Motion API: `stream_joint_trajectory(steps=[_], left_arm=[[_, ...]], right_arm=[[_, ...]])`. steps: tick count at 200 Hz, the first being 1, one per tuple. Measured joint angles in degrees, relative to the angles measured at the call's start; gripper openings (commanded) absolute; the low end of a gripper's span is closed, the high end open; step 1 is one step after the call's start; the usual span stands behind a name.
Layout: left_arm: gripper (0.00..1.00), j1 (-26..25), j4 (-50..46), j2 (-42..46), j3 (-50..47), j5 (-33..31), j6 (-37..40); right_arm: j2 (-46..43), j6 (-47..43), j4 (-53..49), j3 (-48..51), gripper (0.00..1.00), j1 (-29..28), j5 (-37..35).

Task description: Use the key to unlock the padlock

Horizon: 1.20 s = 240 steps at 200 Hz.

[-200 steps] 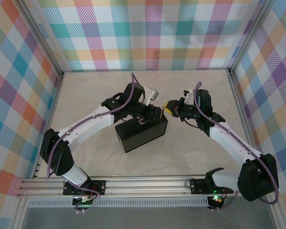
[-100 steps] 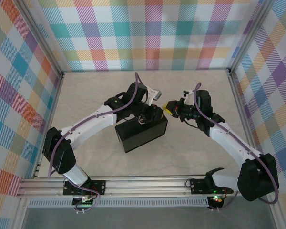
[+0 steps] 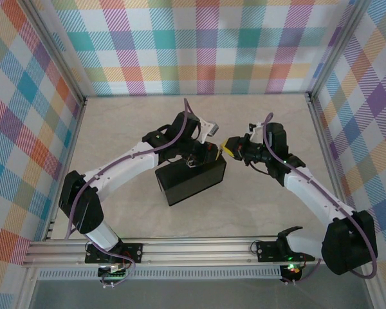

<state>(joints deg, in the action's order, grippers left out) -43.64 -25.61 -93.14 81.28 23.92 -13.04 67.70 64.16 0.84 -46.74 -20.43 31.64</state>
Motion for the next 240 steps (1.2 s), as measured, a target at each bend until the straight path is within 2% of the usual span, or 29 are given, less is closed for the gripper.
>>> stream_joint_trajectory(steps=[27,52,71,104,129,155,199,240], left_arm=[[0.0,0.4,0.3,0.0,-0.6,1.6,0.7],[0.0,1.0,0.0,0.0,-1.6,3.5,1.7],[0.0,1.2,-0.7,0.0,-1.6,4.9,3.1],[0.0,1.4,-4.2,0.0,-1.6,7.1,7.6],[0.0,1.7,-8.3,0.0,-1.0,8.3,12.5],[0.0,2.6,-12.3,0.0,1.1,9.2,17.6],[0.0,3.7,-18.0,-0.5,5.2,10.2,24.8],[0.0,3.7,-21.7,-2.3,7.5,10.8,29.4]], right_arm=[[-1.8,-1.9,-1.8,0.1,0.2,0.0,-0.2],[-2.4,-3.6,-2.9,0.3,0.35,0.0,-0.2],[-2.6,-6.6,-5.6,0.2,0.41,0.2,-0.2],[-1.7,-16.5,-14.3,-3.3,0.38,2.1,1.2],[1.9,-25.6,-18.4,-9.3,0.36,5.2,6.6],[4.8,-31.4,-20.0,-10.5,0.36,6.9,12.6],[6.8,-34.7,-20.5,-10.1,0.39,6.4,20.4],[6.8,-34.7,-19.8,-9.3,0.39,4.4,22.7]])
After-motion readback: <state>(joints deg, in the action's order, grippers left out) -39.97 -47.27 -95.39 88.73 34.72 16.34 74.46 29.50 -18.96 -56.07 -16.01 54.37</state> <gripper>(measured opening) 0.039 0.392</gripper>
